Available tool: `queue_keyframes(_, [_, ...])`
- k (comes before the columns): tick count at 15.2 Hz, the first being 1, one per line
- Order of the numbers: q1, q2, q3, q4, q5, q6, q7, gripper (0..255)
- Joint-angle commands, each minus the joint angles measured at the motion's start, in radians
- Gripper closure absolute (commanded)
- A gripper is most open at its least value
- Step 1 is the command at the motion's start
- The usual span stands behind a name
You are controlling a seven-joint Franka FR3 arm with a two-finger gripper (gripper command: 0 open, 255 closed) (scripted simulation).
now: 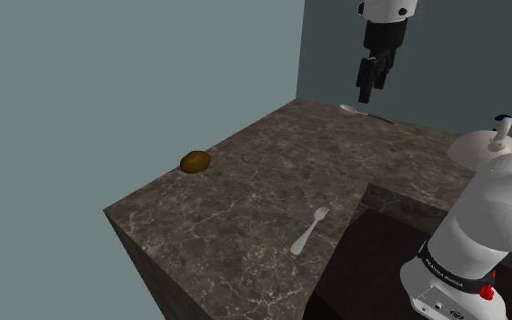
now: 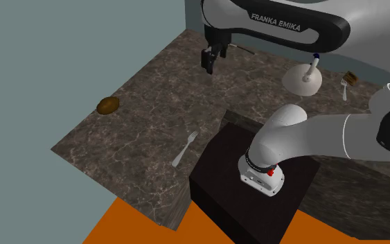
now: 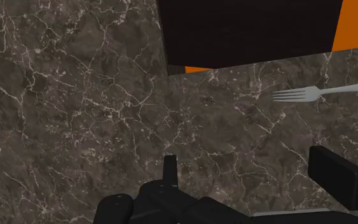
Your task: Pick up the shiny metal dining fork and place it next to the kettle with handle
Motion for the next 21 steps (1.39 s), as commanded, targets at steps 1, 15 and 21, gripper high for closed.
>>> queue_keyframes(1, [0.000, 0.000, 0.000, 0.000, 0.000, 0.000, 0.000, 0])
queue_keyframes(15, [-0.091, -0.213, 0.279, -0.413, 0.382, 0.158, 0.759, 0])
queue_keyframes(21, [-0.091, -0.184, 0.465, -0.505, 0.614, 0.307, 1.089, 0])
